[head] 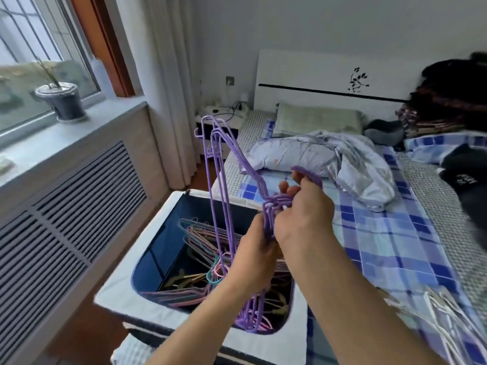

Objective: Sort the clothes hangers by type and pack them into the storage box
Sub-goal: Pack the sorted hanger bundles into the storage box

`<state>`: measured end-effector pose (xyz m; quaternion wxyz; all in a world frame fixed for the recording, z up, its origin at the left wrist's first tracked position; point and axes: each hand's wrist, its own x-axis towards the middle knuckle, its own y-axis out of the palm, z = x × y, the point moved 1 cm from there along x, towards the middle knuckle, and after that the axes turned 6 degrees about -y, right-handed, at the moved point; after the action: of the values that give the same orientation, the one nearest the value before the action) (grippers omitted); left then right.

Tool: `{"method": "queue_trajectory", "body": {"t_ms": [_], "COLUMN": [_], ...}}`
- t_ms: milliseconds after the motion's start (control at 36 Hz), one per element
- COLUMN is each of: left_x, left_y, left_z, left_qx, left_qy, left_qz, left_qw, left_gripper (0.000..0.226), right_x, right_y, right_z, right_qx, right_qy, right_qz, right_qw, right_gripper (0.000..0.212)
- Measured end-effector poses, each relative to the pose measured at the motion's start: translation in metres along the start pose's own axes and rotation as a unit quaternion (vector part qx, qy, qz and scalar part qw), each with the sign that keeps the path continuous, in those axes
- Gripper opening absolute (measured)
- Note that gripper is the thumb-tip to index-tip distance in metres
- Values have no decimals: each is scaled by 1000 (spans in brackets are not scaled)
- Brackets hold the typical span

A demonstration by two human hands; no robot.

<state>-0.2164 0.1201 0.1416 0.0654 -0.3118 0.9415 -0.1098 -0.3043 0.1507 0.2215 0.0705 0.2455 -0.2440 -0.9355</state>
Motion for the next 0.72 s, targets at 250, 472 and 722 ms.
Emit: {"method": "queue_trajectory", "body": {"t_ms": [250, 472, 722], "left_x": [28, 18, 14], "left_y": [-69, -122, -163], "left_z": [15, 29, 69], "left_qx": [-83, -109, 101], "left_qy": [-170, -246, -261], "left_qz": [174, 371, 372], "left_qw": [967, 889, 885], "left_gripper": [19, 19, 20], "right_x": [17, 24, 63], "right_y": [19, 28, -3], "right_z": [-15, -47, -109], "right_qx": [-127, -47, -46], "right_qy": [-7, 51, 103], "right_qz": [183, 0, -131], "right_qw": [975, 998, 985], "right_gripper": [35, 52, 28]}}
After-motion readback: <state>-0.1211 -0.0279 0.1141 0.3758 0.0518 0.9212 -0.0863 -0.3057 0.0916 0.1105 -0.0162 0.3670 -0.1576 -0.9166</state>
